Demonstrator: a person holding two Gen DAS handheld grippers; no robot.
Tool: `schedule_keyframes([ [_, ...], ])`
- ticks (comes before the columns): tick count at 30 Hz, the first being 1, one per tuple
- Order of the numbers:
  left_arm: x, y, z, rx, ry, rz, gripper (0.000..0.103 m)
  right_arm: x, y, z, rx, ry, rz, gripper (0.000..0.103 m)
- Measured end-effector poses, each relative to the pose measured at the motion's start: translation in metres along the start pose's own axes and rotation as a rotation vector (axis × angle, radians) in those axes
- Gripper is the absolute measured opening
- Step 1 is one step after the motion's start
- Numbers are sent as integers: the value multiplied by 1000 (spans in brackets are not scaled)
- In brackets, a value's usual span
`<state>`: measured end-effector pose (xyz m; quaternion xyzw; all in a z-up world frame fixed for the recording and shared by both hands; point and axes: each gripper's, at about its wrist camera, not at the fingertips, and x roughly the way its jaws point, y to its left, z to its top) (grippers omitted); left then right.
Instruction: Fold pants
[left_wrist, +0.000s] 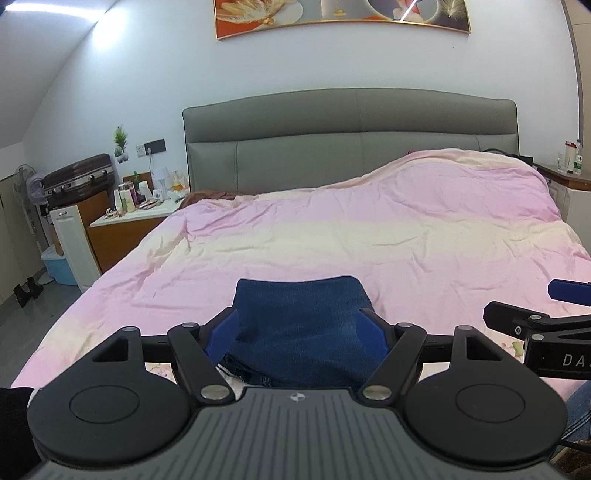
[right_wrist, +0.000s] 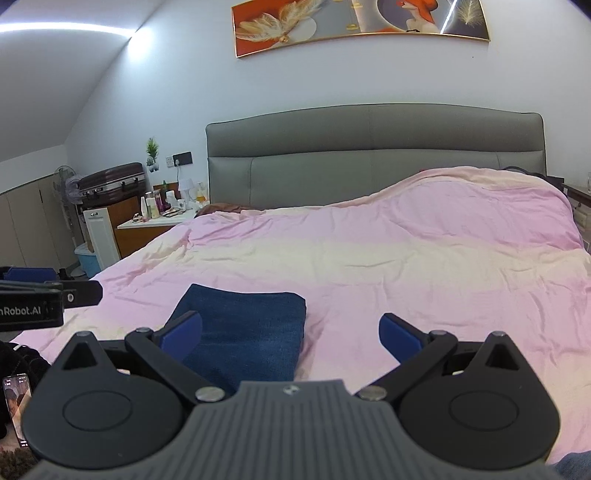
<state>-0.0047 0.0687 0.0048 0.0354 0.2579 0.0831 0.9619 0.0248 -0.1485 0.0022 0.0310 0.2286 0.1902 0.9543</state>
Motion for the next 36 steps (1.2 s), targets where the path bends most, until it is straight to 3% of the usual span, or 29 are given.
schedule_keyframes([
  [11,44,3,-28,0,146,-29,86,50,16,-31,-37,158,-37,98],
  [17,55,3,-33,5,187,-22,86,66,12,-37,-29,199,-46,98],
  [36,46,0,-27,32,174,-22,86,53,11,-36,-26,166,-18,98],
])
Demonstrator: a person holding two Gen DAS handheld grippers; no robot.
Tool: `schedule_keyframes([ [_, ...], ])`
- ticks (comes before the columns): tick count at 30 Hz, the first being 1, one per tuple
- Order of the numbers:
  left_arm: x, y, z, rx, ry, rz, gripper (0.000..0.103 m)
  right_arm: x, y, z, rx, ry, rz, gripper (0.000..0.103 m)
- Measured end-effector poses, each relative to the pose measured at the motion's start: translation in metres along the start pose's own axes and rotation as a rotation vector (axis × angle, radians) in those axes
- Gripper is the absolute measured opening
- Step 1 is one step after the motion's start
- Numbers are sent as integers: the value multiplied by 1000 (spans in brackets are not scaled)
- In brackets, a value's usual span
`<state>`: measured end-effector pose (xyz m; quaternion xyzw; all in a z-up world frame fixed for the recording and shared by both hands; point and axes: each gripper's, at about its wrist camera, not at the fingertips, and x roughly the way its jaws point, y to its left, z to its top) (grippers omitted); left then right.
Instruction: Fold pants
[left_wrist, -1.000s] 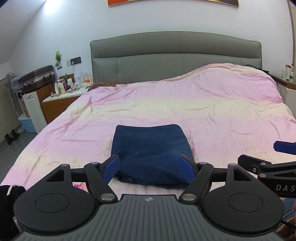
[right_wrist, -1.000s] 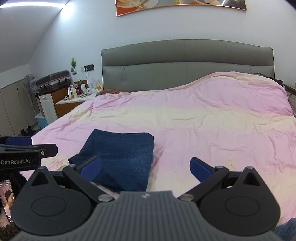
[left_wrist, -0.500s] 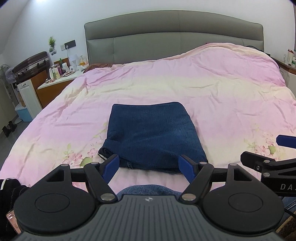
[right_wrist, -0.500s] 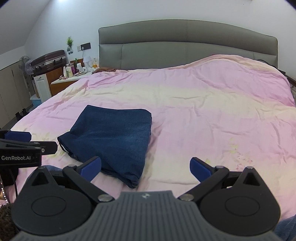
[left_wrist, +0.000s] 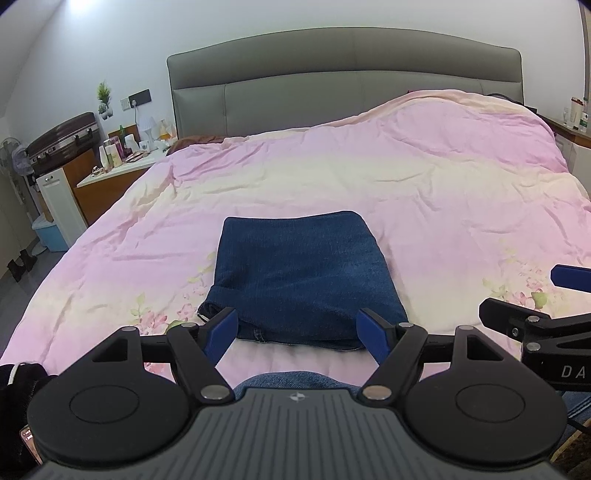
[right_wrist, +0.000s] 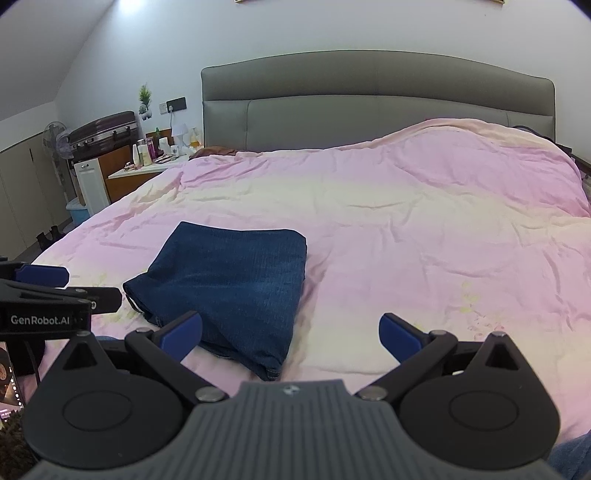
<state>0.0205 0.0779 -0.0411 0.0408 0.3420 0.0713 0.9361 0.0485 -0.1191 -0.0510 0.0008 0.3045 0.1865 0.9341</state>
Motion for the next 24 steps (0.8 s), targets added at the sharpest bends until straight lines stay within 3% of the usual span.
schedule_keyframes([
  [24,-3,-3,1,6,-7,4,86,-8,-1,0,-1,-20,-1,98],
])
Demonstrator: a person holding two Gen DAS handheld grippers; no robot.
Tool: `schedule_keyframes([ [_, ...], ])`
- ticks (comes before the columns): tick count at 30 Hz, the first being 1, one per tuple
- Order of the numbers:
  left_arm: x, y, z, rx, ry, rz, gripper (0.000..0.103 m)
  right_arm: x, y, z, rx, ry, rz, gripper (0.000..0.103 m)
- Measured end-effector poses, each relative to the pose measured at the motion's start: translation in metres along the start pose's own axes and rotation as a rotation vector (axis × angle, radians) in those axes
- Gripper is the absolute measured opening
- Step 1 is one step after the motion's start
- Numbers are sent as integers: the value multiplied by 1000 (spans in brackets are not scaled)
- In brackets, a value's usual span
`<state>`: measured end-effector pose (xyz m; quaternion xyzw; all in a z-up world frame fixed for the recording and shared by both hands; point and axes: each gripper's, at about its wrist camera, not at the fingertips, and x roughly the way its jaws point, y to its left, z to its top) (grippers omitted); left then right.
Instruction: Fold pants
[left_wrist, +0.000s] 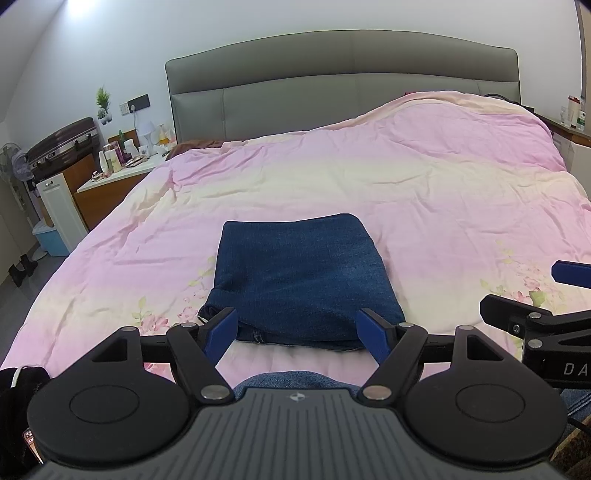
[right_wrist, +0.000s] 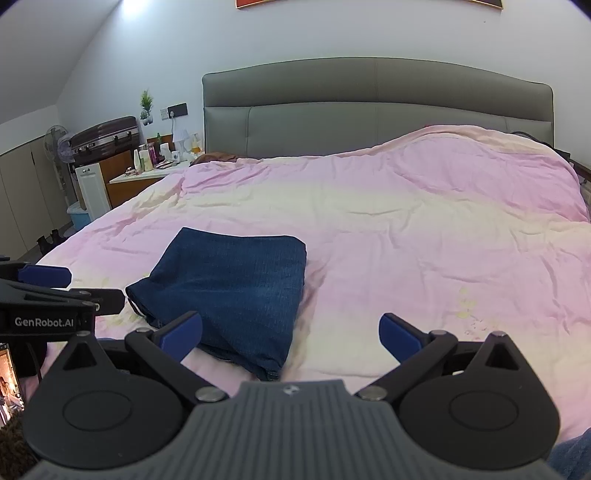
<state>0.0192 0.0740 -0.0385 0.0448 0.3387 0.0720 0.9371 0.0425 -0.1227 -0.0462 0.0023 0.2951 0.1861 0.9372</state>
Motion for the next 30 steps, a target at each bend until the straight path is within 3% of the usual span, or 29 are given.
schedule_keyframes([
  [30,-8,1,1,6,-16,-2,86,-9,1,0,3,-27,-8,98],
])
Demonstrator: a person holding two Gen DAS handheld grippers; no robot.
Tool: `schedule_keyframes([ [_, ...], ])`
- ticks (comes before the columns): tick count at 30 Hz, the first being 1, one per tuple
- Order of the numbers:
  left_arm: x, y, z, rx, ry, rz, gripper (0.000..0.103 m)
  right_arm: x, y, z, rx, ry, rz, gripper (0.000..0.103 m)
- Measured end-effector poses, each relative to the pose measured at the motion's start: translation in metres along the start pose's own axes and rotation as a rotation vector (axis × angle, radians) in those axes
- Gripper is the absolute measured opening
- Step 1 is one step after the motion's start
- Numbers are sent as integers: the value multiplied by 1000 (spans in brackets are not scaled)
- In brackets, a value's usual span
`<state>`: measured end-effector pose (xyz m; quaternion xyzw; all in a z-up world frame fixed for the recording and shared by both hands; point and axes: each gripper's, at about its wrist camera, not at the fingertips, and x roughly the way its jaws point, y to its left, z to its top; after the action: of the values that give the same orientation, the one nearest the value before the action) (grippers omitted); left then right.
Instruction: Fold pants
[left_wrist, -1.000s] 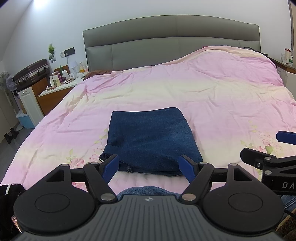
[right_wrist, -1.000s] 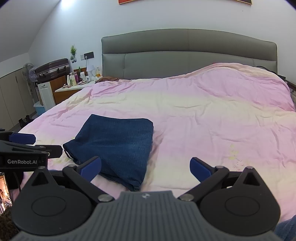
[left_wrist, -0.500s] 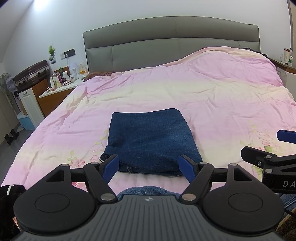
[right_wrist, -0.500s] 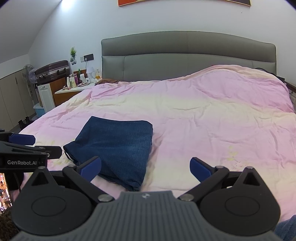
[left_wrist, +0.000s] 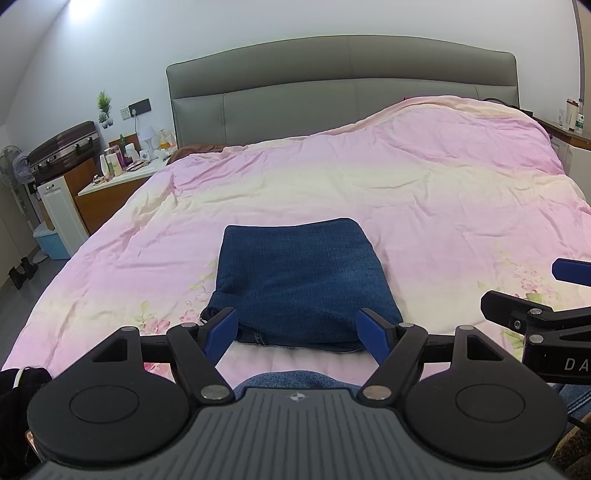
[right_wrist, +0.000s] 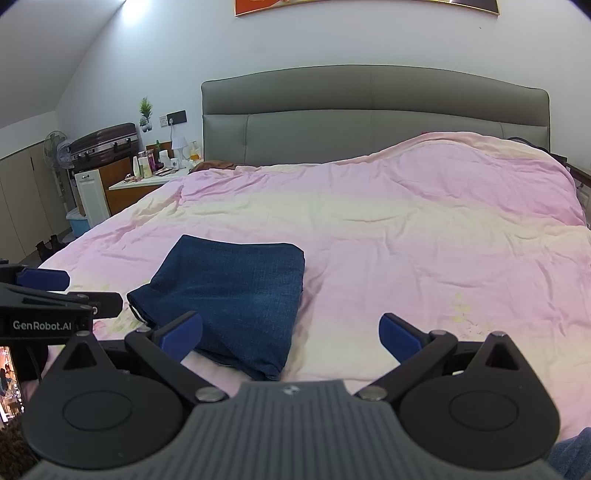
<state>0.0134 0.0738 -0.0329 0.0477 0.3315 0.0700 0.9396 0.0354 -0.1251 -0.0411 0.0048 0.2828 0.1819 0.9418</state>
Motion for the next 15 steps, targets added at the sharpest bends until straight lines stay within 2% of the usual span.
schedule_keyframes([
  [15,0,0,-1,0,-1,0,86,-1,0,-1,1,-2,2,98],
])
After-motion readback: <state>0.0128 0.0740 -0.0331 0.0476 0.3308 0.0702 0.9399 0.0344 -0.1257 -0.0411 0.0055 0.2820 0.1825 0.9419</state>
